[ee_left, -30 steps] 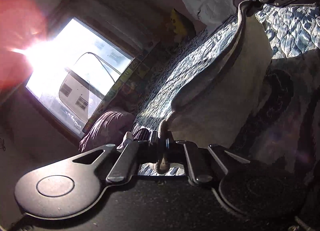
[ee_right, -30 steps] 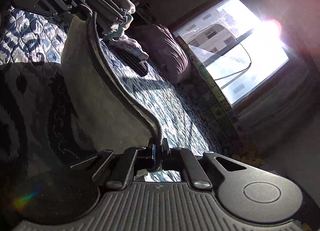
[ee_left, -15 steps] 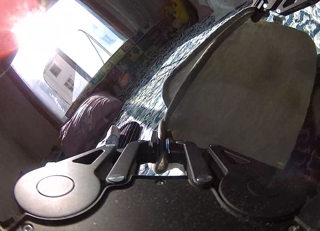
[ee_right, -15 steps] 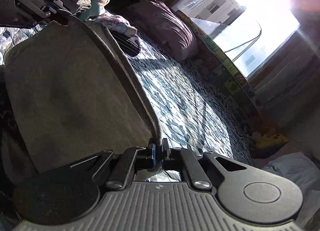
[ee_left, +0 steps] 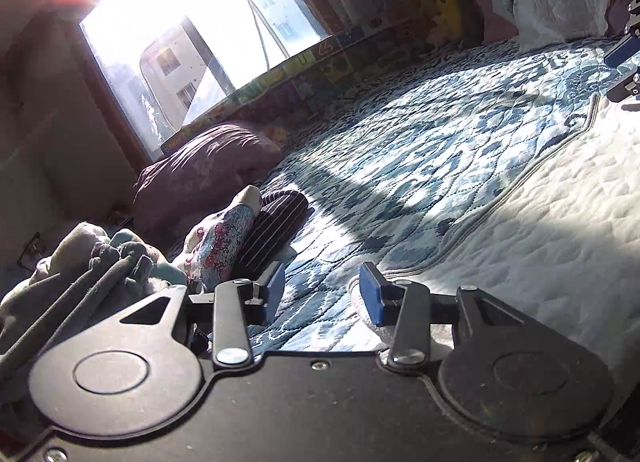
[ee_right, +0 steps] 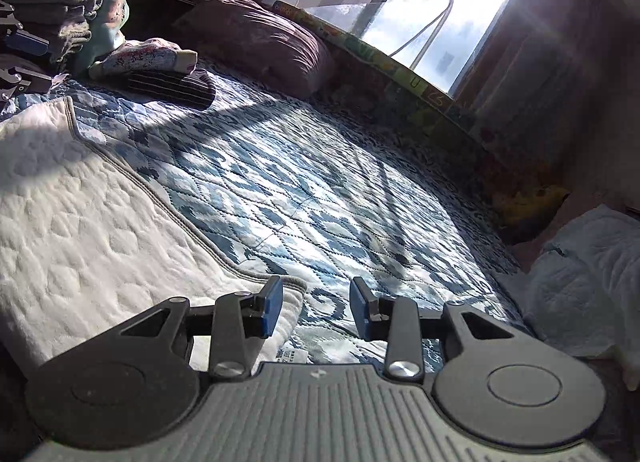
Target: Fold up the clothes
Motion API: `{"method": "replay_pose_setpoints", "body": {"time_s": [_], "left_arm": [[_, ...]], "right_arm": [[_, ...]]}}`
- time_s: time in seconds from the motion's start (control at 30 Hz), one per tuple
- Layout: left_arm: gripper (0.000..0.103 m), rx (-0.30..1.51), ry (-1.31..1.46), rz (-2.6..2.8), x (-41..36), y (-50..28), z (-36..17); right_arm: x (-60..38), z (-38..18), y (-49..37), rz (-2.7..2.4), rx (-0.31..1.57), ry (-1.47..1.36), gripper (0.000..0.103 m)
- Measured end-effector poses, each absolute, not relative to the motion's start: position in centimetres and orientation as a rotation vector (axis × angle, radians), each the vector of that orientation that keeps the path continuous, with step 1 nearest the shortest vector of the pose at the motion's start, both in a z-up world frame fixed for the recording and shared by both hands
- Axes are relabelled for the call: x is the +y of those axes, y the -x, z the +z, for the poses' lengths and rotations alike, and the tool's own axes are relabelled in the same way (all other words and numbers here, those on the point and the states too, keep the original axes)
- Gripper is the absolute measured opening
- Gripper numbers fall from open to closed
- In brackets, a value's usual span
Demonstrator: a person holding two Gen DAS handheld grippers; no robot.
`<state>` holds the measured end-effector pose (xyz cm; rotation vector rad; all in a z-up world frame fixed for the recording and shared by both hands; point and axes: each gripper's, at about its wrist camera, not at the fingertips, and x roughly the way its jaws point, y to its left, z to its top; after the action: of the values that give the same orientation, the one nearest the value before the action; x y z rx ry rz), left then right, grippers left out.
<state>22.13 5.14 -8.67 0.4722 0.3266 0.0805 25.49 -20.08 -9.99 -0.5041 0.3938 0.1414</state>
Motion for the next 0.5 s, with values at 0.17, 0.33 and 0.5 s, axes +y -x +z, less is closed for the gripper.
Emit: {"method": "replay_pose_setpoints", "body": {"time_s": [0.17, 0.33, 0.5], "left_arm": [[0.04, 0.375, -0.141, -0.128, 4.8, -20.4, -7.0], [0.044, 0.51, -0.043, -0.267, 3.0, -23.9, -10.1], [0.046, 0.554, -0.063, -0.321, 3.1, -25.2, -10.6]], "right_arm": [[-17.6, -9.4, -21.9, 0.289, 0.337, 0.382, 0.045], [-15.9, -12.3, -24.8, 0.325, 0.485, 0.276, 0.058], [-17.8, -12.2, -25.3, 0.355, 0.511, 0.129, 0.057]]}}
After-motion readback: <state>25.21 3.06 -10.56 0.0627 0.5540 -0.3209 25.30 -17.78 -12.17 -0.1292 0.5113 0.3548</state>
